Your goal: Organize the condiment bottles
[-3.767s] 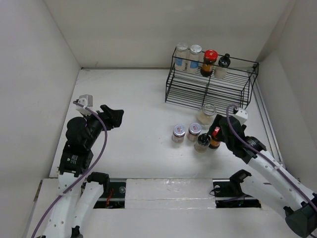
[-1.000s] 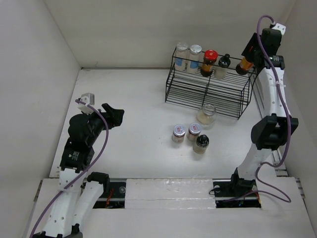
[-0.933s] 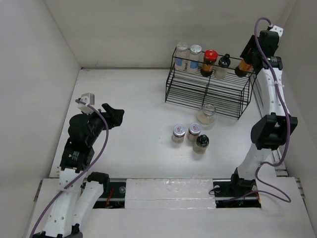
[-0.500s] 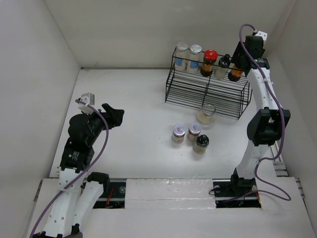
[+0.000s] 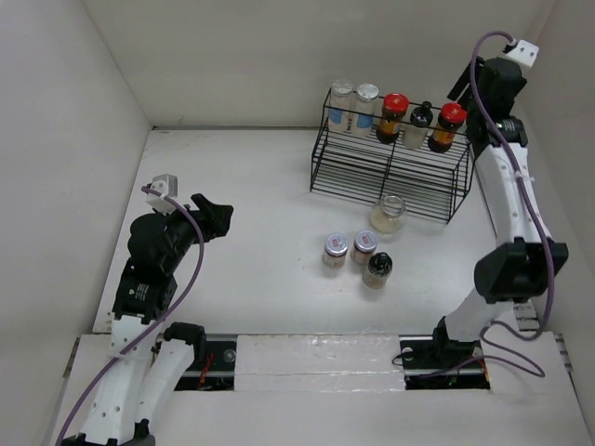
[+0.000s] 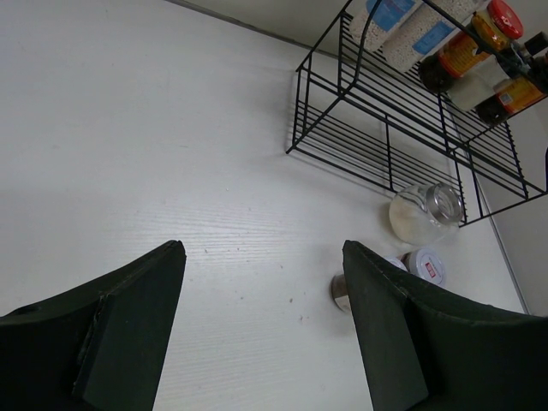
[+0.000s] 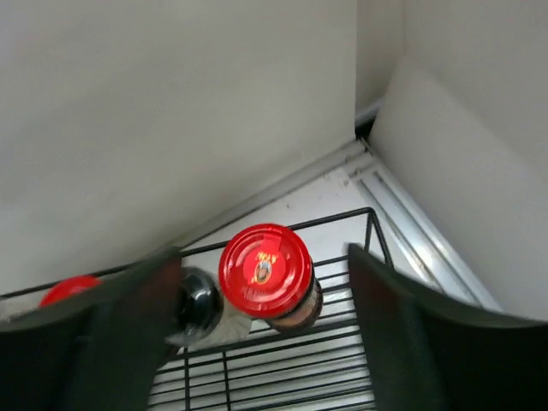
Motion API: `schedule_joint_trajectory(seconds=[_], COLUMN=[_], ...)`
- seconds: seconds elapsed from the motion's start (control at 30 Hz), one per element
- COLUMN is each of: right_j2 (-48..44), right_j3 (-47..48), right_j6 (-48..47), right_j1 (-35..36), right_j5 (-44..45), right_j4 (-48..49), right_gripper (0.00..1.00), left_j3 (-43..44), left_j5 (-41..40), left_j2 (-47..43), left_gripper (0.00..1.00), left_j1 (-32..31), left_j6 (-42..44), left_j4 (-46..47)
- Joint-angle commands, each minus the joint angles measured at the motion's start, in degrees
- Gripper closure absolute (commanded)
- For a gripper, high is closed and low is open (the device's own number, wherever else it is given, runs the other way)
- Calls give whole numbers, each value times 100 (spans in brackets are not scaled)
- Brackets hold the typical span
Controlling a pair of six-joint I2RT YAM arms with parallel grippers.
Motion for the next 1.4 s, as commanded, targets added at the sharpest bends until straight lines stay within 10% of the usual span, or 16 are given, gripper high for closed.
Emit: schedule_joint_trajectory(seconds=[0.0,0.1,0.17,0.3,0.33,0.47,0.93,1.37], right_j2=[-1266,-2540,-3200,-4719,-4897,-5697,-5498,-4374], right_j3=[-771,-2448,-3450,-5736,-5871,-6188,-7331,-6276], right_j6=[298,570,685,1159,1160,1537,2575,1284], right_j1=[248,827,1625,2848,3137,3631,4686,3704], right_j5=[107,-272,-404,-98,86,360,182,941], right_j4=[948,1537,1939,1989,1456,3,-764,667], right_gripper=[29,85,89,62,38,8,9,0], left_j3=[93,93,93,40,40,40,41,40], left_j5=[0,0,0,0,52,220,220,237], left_j2=[6,6,-47,-47,14,68,51,112], left_gripper=[30,34,36,47,48,48,46,44], left_j1=[29,29,29,29,29,29,29,29], left_j6=[87,87,87,87,87,87,87,87], left_j4=[147,147,147,147,147,199,200,200])
